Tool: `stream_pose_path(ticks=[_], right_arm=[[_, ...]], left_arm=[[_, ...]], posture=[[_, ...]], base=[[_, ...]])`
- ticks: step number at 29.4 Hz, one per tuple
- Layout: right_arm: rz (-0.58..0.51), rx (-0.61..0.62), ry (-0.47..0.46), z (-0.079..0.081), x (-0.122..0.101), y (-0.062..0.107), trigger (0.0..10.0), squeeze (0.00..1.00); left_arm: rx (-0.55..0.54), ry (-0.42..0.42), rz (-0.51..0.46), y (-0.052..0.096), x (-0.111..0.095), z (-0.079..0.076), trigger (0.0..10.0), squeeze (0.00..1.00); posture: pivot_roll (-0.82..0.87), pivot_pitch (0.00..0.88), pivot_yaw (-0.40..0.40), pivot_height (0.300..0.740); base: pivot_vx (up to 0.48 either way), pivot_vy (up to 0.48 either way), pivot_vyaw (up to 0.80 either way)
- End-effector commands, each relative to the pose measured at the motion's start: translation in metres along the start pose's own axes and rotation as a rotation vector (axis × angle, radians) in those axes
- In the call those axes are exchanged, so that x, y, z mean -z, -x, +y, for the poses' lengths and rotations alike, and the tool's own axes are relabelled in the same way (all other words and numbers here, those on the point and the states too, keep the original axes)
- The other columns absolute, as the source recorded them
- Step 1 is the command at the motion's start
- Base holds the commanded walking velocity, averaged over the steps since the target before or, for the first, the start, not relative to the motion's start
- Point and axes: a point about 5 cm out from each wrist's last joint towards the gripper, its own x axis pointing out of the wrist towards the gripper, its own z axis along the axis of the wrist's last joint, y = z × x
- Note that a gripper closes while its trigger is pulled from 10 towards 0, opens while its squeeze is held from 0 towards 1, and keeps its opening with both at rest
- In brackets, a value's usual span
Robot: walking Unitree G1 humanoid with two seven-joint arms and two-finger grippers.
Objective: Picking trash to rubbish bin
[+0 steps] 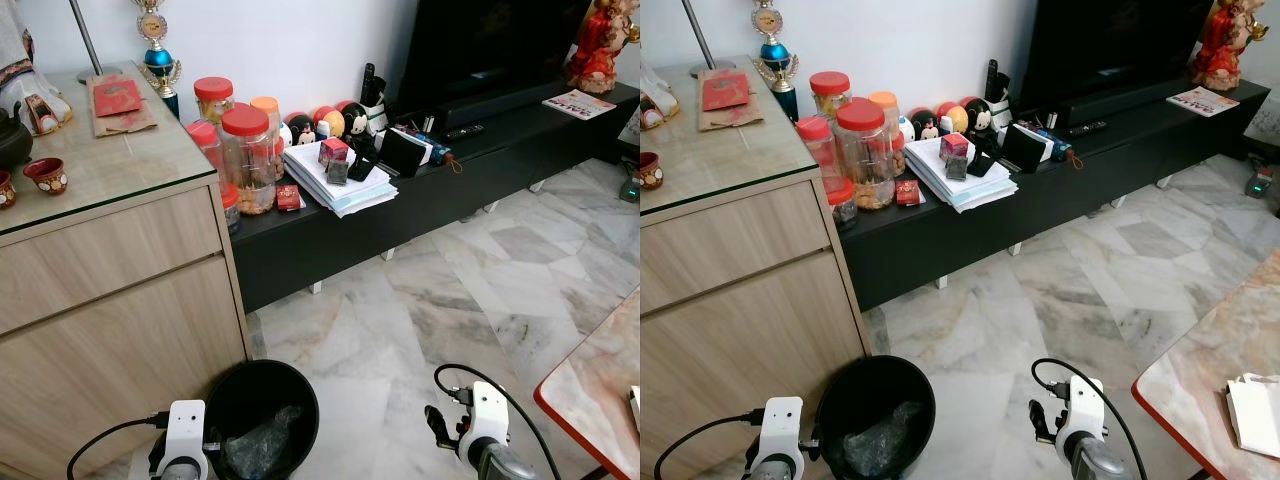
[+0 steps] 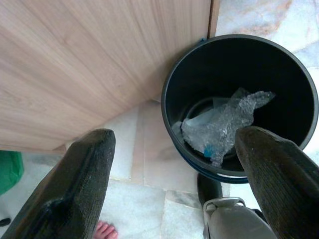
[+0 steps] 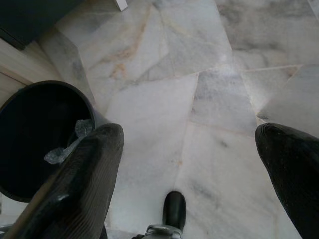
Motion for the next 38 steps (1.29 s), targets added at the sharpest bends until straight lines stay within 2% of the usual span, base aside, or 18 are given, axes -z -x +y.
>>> stream_pose_path(ticks=[1, 38], right_arm=[[0.012, 0.016, -0.009, -0.0036, 0.0036, 0.0015, 10.0, 0.00], [0.015, 0.014, -0.013, -0.0016, 0.0064, 0.0015, 10.0, 0.00]], left_arm=[[0.011, -0.007, -0.002, 0.0003, 0.0000, -0.0021, 10.0, 0.00], [0.016, -0.005, -0.010, -0.0004, -0.0024, -0.0031, 10.0, 0.00]], posture=[[0.03, 0.000, -0.054, 0.740], [0.03, 0.000, -0.052, 0.740]], base=[[-0.255, 0.000, 0.00], [-0.325, 0.000, 0.00]])
